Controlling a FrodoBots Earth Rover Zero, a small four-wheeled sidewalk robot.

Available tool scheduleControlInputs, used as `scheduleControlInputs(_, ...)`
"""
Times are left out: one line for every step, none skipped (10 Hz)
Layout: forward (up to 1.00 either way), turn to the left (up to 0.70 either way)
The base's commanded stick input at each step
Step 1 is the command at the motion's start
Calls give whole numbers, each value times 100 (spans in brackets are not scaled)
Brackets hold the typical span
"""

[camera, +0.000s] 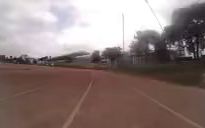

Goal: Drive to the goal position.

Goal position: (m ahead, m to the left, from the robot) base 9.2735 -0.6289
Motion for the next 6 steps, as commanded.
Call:
scheduleControlInputs(85,0)
scheduleControlInputs(85,0)
scheduleControlInputs(85,0)
scheduleControlInputs(85,0)
scheduleControlInputs(85,0)
scheduleControlInputs(85,0)
